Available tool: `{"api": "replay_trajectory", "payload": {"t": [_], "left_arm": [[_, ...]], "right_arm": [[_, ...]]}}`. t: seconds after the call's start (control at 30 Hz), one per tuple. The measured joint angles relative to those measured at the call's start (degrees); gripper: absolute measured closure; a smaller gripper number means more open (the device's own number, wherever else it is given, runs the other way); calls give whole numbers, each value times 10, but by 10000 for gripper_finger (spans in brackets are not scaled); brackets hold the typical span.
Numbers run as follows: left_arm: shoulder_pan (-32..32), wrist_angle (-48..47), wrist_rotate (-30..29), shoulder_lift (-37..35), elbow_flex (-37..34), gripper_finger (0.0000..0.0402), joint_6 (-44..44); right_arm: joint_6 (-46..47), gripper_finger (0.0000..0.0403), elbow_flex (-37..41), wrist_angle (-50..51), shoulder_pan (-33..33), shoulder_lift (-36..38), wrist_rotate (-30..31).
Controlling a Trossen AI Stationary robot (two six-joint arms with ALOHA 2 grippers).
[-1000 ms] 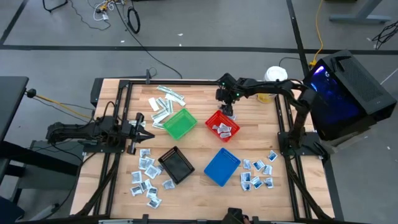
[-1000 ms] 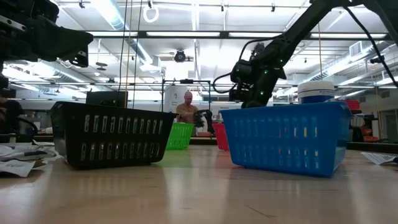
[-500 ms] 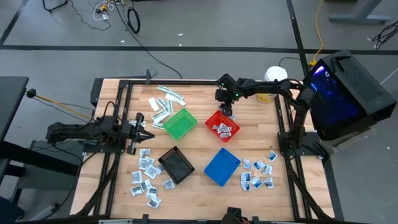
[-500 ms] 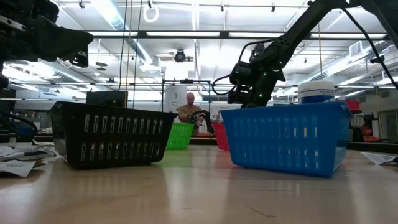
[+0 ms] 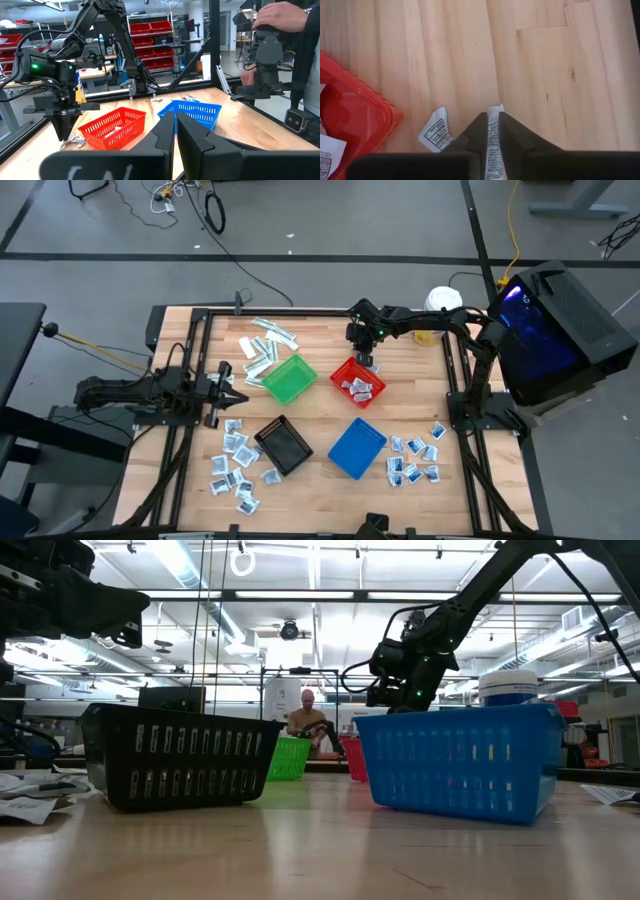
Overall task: Pick & Place First Aid Supplies
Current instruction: Put the orange ointment pack into the red bin
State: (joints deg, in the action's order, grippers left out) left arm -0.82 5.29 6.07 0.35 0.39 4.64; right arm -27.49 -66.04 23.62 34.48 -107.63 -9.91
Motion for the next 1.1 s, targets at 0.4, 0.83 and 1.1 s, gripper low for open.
{"api": "replay_trajectory", "payload": {"t": [0.4,0.83,1.1], "left_arm": [[0,0,0,0,0,376,0],[0,0,0,0,0,376,0],[0,0,0,0,0,376,0]], "right_arm": [[19,400,1,15,0,3,0],[7,398,1,15,0,45,20],[-35,310,1,13,-2,42,21]]}}
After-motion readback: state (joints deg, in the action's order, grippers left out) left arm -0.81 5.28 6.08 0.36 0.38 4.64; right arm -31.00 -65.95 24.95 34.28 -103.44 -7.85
